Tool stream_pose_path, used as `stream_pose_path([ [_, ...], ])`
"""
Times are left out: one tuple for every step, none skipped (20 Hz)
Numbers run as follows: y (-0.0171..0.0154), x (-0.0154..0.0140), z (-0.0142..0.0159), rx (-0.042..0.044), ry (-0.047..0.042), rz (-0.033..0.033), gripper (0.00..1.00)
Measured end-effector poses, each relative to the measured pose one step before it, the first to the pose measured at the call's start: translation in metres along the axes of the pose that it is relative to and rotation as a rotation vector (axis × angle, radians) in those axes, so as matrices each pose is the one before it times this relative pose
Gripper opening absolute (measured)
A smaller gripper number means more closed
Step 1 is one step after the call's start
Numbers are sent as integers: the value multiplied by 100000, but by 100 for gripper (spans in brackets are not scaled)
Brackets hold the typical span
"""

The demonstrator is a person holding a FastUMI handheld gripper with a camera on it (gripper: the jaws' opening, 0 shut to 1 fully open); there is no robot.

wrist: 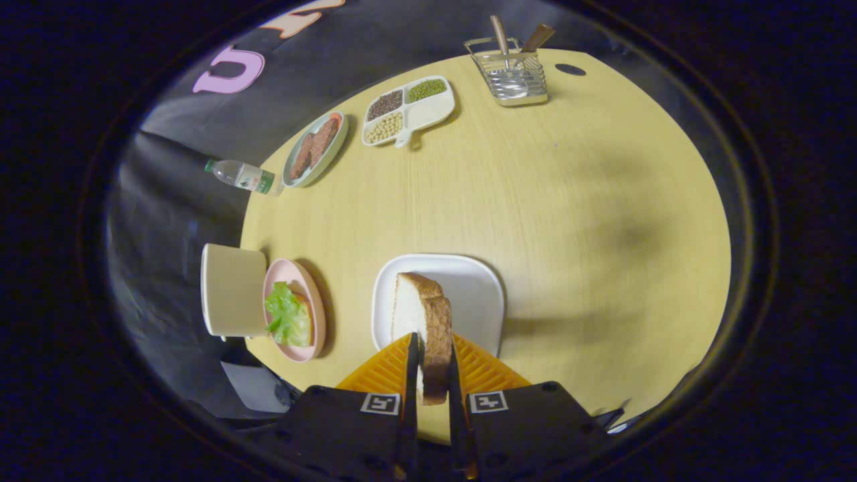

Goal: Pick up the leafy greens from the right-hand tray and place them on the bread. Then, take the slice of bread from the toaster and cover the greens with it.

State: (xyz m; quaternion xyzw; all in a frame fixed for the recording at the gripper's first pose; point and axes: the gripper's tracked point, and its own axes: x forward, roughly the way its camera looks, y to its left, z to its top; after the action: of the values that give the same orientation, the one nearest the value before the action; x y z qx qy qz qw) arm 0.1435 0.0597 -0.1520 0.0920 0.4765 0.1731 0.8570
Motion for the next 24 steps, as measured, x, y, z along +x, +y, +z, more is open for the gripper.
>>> stream_pose_path([
  [-525, 6, -188, -1162, -383, -1826, 27],
  [-109, 316, -180, -1051, -536, -311, 30],
  [-236, 181, 47, -241, -1264, -385, 34],
  [50, -254, -40, 417, -776, 410, 34],
  [72, -142, -13, 499, -456, 376, 34],
  [115, 435, 9, 2795, -1397, 1223, 34],
  [830, -795, 483, 3173, -376, 3454, 25],
  [935, -644, 162, 3624, -1414, 2930, 16],
  [1193, -623, 93, 2156, -1209, 3330, 9],
  [833, -428, 140, 1610, -834, 1909, 9],
  [1097, -347, -76, 1983, 149, 2277, 8],
  [1621, -525, -227, 2155, 366, 3358, 9],
  [1843, -422, -255, 2093, 508, 3896, 9],
  [2019, -222, -232, 1921, 711, 4221, 9],
  [2006, 44, -231, 583, 605, 3807, 9],
  [1790, 271, -382, -356, 1022, 3231, 8],
  [1705, 550, -478, -1060, 1418, 2788, 8],
  [1667, 715, -696, -1230, 1556, 2573, 8],
  [1453, 981, -667, -1060, 2132, 2395, 8],
  [1247, 1052, -636, -720, 1732, 2054, 8],
  [1100, 1450, -537, -401, 1717, 1917, 8],
  [786, 1480, -551, 174, 1200, 1627, 8],
  [648, 1759, -404, 247, 1195, 1610, 8],
  [525, 1532, -529, -164, 1272, 1001, 8],
])
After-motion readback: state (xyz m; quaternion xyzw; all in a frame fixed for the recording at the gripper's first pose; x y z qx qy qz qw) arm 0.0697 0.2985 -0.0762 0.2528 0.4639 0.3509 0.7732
